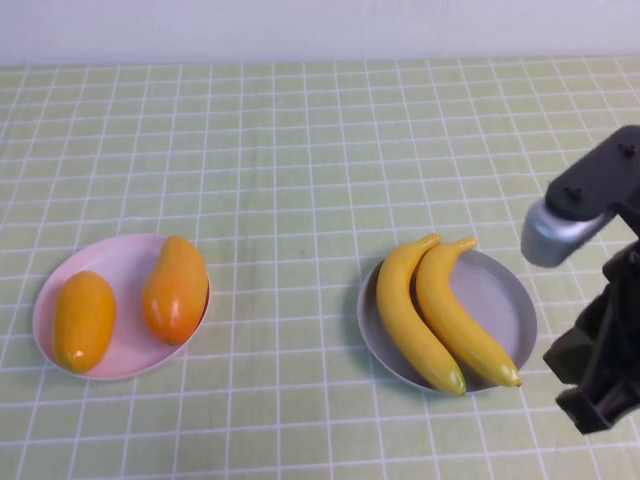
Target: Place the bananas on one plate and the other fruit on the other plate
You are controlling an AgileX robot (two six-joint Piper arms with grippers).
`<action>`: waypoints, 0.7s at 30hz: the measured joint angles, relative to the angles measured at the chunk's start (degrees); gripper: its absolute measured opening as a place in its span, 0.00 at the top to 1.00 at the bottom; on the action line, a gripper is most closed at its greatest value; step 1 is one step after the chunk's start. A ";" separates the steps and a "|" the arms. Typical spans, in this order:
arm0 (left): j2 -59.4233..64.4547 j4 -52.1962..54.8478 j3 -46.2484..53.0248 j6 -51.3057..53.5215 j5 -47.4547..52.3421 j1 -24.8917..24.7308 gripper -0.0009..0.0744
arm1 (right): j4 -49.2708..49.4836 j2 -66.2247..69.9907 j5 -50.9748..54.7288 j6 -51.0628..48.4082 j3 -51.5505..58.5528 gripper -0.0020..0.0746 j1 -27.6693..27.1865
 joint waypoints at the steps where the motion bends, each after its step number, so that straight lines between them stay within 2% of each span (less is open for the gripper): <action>1: 0.00 0.00 0.00 0.00 0.00 0.00 0.99 | -0.41 -0.47 -0.41 -0.25 1.35 0.99 0.00; 6: 0.00 0.00 0.00 0.00 0.00 0.00 0.99 | -2.72 -1.81 -7.24 -0.71 9.50 0.99 -0.07; 9: 0.00 0.00 0.00 0.00 0.00 0.00 0.99 | -2.98 -3.60 -14.92 -1.11 15.66 0.99 -2.50; 13: 0.00 0.00 0.00 0.00 0.00 0.00 0.99 | -1.98 -9.11 -28.74 -1.11 26.26 0.99 -10.46; 17: 0.00 0.00 0.00 0.00 0.00 0.00 0.99 | -1.73 -18.47 -44.73 -1.11 38.71 0.99 -21.26; 21: 0.00 0.00 0.00 0.00 0.00 0.00 0.99 | -0.56 -30.08 -52.52 -1.11 49.20 0.99 -30.52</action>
